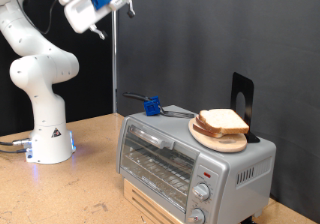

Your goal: Make a piece of toast with the oven

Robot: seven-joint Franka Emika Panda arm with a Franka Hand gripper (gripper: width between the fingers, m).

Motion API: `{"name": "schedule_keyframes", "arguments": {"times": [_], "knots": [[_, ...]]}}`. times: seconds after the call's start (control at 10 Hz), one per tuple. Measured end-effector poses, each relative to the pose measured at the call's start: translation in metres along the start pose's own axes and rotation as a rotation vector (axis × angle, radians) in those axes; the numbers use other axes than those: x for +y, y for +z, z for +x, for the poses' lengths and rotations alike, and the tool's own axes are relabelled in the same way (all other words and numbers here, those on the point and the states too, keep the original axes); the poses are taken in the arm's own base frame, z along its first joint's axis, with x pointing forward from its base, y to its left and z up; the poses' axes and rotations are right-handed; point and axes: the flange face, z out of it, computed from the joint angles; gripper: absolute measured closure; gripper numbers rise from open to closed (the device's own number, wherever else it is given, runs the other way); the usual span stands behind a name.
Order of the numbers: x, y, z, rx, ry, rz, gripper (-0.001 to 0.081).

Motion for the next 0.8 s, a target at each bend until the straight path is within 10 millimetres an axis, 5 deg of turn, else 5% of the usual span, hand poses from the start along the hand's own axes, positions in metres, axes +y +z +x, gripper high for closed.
{"name": "schedule_keyframes", "arguments": {"times": [0.5, 0.8], "knots": [[0.002, 0.002, 0.008, -0.13, -0.076, 0.01, 0.0001], [0.003, 0.005, 0.035, -0.133, -0.126, 0.071, 0.0001]]}}
